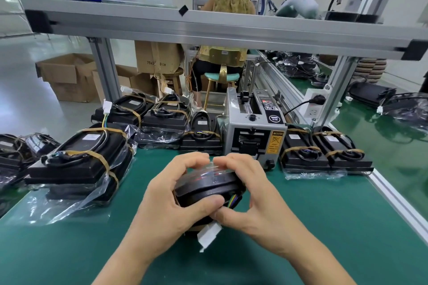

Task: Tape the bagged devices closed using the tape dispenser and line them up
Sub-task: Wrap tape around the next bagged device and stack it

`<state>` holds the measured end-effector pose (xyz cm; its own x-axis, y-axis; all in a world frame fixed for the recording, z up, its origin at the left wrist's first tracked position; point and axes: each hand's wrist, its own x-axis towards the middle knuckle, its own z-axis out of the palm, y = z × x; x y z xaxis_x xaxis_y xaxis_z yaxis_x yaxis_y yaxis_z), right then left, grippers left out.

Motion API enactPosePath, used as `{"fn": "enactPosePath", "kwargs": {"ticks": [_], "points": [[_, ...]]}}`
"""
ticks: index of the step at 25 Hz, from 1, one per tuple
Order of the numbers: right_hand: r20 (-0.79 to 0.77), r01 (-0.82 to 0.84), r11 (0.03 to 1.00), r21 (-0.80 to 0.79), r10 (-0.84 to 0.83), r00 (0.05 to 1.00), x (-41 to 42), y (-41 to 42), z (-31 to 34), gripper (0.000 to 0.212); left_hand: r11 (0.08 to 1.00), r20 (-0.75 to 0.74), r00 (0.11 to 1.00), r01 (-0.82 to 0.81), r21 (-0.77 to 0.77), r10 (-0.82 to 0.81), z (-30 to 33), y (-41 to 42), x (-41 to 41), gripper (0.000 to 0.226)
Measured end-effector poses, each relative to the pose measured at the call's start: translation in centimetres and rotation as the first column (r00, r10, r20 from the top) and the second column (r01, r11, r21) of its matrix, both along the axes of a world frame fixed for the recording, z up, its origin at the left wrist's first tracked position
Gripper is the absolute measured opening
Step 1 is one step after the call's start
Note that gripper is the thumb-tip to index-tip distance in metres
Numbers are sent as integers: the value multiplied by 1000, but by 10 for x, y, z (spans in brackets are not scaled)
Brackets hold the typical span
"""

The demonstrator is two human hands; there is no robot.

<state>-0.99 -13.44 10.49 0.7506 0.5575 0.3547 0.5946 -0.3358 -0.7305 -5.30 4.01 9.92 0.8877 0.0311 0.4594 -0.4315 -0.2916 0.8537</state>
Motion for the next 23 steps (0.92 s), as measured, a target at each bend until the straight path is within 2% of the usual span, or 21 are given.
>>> {"fn": "enactPosePath", "kwargs": {"ticks": [3,6,8,10,13,16,18,19,20,21,22,23], "points": [[11,12,999,32,-13,1000,-3,1,-3,61,995,74,993,-90,-52,94,0,-9,-4,31],[7,9,995,99,-10,1000,-9,3,-8,60,959,36,996,-67,-275,80,1,-16,-8,17],[4,5,991,135,-5,1000,-12,2,-13,59,911,6,991,-119,-394,132,4,-20,-7,11],[-5,2,988,155,-1,1000,-13,0,-15,59,854,-41,980,-192,-484,197,7,-20,-6,15],[-6,14,985,170,-13,1000,-16,-2,-17,61,840,-58,967,-243,-485,247,10,-19,-5,17],[26,21,985,169,-25,999,-20,-1,-21,63,784,-122,949,-309,-538,290,7,-16,-2,13],[40,32,985,171,-39,998,-21,-2,-24,64,783,-93,895,-428,-452,436,4,-15,-4,12],[38,37,984,175,-45,998,-21,-3,-25,64,800,6,851,-492,-343,525,4,-15,-7,18],[34,41,982,183,-48,998,-21,-3,-25,64,830,167,817,-518,-206,552,5,-14,-13,21],[30,40,980,195,-47,998,-21,-3,-26,63,867,329,810,-495,-56,485,5,-16,-19,22],[28,38,978,207,-45,999,-20,-3,-26,62,896,424,833,-434,98,356,5,-19,-23,25],[27,31,976,215,-38,999,-20,-3,-25,61,897,445,863,-372,239,239,3,-21,-26,32]]}}
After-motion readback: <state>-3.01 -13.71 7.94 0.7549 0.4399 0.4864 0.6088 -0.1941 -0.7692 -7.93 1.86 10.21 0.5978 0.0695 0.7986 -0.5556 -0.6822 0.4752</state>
